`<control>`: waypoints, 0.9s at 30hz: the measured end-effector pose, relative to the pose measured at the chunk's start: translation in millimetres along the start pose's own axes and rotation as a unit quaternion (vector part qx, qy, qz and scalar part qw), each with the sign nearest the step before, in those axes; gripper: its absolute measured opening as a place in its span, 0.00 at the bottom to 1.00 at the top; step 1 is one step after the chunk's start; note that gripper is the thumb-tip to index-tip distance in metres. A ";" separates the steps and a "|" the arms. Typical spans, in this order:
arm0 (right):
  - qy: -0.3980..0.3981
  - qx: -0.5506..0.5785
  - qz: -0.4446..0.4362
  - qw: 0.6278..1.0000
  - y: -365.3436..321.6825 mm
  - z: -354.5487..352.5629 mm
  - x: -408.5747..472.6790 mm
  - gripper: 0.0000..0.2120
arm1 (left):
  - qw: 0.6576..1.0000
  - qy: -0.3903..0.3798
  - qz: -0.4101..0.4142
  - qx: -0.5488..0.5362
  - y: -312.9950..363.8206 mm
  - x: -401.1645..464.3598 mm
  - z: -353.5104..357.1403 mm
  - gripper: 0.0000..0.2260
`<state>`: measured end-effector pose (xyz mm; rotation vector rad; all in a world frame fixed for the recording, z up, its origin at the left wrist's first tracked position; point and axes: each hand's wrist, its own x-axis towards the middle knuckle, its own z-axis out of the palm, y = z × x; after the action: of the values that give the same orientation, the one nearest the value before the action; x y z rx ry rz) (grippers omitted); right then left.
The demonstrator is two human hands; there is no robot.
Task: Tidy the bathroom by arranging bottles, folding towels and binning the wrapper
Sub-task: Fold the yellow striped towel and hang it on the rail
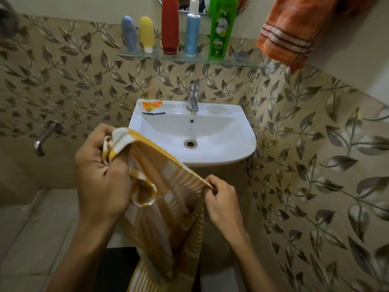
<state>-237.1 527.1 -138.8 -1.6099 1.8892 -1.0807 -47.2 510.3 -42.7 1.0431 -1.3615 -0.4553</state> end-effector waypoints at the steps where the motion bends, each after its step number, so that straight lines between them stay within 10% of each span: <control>1: -0.001 0.006 0.013 1.000 -3.7 -1.4 0.4 0.09 | 1.000 0.013 -0.024 0.007 -2.0 0.3 -1.4 0.10; 5: -0.017 0.080 0.056 0.995 -22.1 -17.7 1.8 0.09 | 0.980 -0.034 -0.183 0.070 -9.8 10.8 -15.6 0.12; 9: -0.069 0.048 -0.033 0.996 -43.3 -36.3 2.7 0.12 | 0.934 -0.228 -0.243 0.131 1.0 11.4 -26.5 0.47; 16: -0.219 0.128 -0.161 0.954 -84.3 -43.9 12.6 0.05 | 0.889 -0.445 -0.093 0.064 12.6 8.9 -2.4 0.20; 27: -0.225 0.209 -0.205 0.929 -89.4 -56.1 7.4 0.19 | 0.963 -0.231 0.058 0.129 34.1 22.2 16.7 0.07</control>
<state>-224.9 533.8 -33.9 -1.8311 0.9735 -1.0596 -68.0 504.2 -4.5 1.1004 -1.9283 -0.4608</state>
